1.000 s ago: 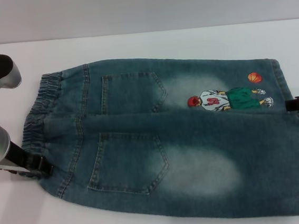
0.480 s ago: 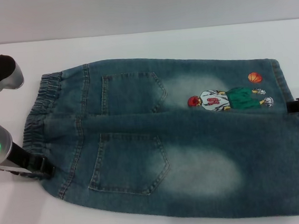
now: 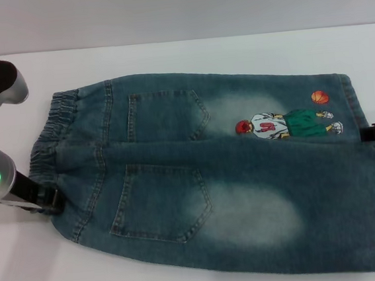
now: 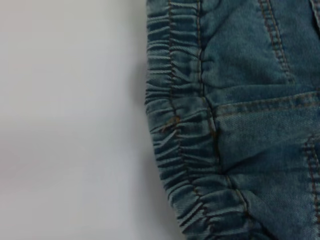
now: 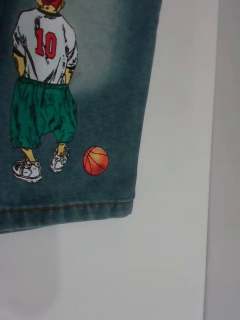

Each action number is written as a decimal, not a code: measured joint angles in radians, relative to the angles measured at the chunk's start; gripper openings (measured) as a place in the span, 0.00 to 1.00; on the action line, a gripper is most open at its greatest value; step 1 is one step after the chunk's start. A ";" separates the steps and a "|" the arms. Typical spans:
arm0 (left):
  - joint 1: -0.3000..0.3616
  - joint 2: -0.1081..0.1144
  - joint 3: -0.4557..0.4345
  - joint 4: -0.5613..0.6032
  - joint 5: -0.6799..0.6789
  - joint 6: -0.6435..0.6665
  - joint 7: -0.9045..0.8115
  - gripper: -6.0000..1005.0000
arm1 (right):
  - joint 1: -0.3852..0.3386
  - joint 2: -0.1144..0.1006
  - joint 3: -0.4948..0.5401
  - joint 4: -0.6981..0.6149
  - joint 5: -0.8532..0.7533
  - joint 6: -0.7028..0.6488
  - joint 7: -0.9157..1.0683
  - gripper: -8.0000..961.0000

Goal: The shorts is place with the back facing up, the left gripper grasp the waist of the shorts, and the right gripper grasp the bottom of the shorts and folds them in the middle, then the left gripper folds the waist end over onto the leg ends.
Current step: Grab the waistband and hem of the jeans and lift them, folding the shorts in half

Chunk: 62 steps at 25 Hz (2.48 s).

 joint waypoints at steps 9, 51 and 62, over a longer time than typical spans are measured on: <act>0.005 0.000 0.011 -0.054 0.000 -0.023 -0.004 0.45 | -0.001 0.000 -0.003 0.000 0.000 0.001 0.000 0.69; -0.010 -0.003 0.052 -0.101 -0.034 0.038 -0.014 0.23 | -0.037 0.002 -0.173 0.273 0.052 -0.560 -0.017 0.69; -0.019 -0.003 0.058 -0.082 -0.034 0.073 -0.015 0.23 | -0.054 0.008 -0.216 0.268 0.067 -0.566 0.003 0.69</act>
